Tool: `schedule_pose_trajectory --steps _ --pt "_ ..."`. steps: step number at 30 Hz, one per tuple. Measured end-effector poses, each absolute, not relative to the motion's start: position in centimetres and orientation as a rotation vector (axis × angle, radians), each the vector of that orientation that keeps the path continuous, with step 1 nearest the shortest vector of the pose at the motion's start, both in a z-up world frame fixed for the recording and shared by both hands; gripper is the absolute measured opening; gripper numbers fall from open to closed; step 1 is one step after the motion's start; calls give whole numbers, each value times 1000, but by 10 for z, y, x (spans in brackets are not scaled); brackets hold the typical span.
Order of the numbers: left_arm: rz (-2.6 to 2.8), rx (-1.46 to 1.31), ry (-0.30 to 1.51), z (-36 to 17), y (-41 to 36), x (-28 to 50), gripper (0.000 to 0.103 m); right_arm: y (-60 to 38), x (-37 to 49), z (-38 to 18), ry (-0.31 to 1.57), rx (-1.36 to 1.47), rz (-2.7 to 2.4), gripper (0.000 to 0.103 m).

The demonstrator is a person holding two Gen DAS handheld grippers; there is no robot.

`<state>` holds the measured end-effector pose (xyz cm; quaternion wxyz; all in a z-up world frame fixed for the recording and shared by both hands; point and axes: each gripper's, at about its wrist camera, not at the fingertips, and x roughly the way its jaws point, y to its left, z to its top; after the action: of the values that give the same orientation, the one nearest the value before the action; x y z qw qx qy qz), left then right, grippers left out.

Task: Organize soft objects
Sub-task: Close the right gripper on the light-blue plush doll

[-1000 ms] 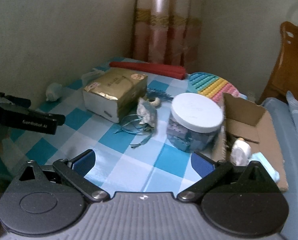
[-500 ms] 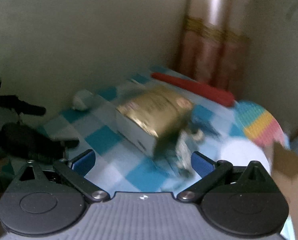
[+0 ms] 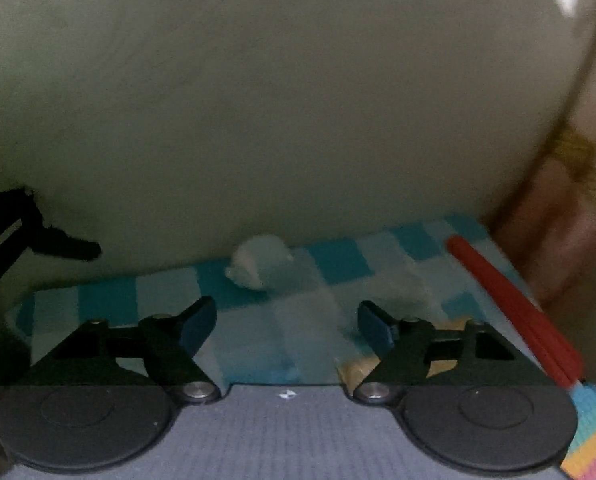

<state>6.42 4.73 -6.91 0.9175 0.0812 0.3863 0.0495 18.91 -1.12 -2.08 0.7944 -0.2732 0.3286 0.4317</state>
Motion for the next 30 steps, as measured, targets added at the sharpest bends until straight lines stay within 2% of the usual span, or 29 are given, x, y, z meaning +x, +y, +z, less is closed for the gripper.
schedule_pose_trajectory --steps 12,15,21,27,30 --pt "47 136 886 -78 55 64 101 43 230 -46 813 -612 989 75" --pt "38 131 882 -76 56 63 101 48 233 -53 837 -601 990 66" --pt "29 124 887 -79 56 64 101 60 231 -61 847 -631 985 62" --pt "20 119 893 -81 57 65 101 61 227 -61 856 -637 969 53" --pt "18 116 893 -82 58 65 101 57 223 -56 858 -630 960 53"
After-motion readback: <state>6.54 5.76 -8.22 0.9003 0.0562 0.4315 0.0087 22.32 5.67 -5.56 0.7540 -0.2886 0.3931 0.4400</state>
